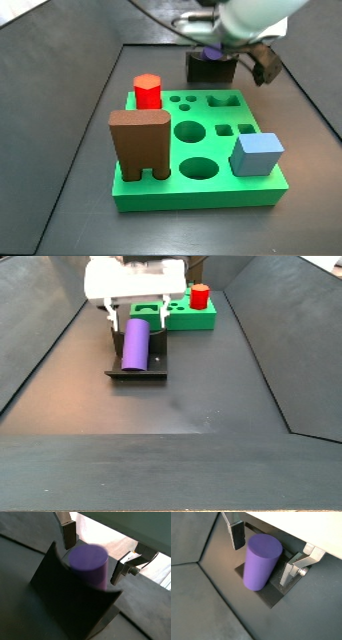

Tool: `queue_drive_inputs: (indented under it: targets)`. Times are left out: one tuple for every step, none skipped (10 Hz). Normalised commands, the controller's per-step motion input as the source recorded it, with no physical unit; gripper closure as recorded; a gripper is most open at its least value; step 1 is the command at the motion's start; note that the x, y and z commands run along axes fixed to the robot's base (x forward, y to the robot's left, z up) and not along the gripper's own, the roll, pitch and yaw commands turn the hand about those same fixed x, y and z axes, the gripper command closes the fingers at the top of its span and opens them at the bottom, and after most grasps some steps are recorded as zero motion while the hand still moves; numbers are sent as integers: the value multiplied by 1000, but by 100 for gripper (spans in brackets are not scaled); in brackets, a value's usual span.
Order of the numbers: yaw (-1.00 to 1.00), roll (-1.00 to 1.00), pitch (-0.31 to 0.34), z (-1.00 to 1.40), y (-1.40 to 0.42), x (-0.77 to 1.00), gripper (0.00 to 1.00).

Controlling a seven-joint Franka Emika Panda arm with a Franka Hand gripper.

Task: Pick up the round object. Move up. Place the round object on the fixture. Regrasp the round object. Move to above the board. Insert the round object.
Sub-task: Regrasp the round object, then move to above the board.

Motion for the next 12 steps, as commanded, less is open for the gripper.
queue_drive_inputs:
  targets:
    - [-45,52,6,-566,14,79,0]
    - [-27,56,26,-368,8,77,0]
    - [-3,47,37,-205,1,46,0]
    - [8,44,35,-167,-7,7,0]
    - [0,0,0,0,0,0,100]
    - [125,232,-94,1000,-235,170,100]
    - [107,224,-85,1000,-236,166,100]
    - [72,192,-71,1000,-230,162,100]
    - [36,145,-67,1000,-223,161,100]
    - [2,106,-61,1000,-219,159,100]
    - [-32,77,-36,1000,-214,155,100]
    - [-48,63,-8,1000,-209,155,100]
